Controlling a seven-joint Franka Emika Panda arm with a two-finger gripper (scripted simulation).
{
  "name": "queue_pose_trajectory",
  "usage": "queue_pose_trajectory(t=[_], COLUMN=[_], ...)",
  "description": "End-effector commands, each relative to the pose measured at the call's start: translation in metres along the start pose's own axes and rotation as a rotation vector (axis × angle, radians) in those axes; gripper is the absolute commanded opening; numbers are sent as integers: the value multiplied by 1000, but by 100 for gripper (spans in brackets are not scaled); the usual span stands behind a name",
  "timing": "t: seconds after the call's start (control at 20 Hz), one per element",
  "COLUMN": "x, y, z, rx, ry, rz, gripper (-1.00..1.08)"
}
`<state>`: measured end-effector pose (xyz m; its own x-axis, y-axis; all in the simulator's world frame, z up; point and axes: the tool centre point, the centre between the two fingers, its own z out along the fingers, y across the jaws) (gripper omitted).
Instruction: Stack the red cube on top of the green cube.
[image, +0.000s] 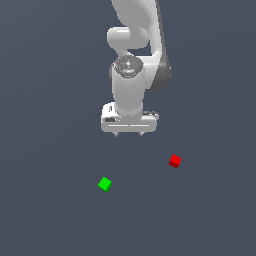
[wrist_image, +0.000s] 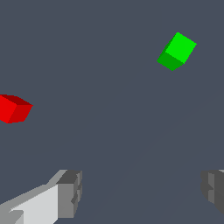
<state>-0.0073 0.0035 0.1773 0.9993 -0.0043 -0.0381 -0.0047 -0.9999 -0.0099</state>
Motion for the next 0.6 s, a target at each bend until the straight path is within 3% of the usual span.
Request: queue_pose_trajectory(t=[0.0,0.55], x=[0,-1], y=[0,-21], z=[0,10], rx=[0,0], ry=[0,4], rz=[0,47], gripper=[100,100])
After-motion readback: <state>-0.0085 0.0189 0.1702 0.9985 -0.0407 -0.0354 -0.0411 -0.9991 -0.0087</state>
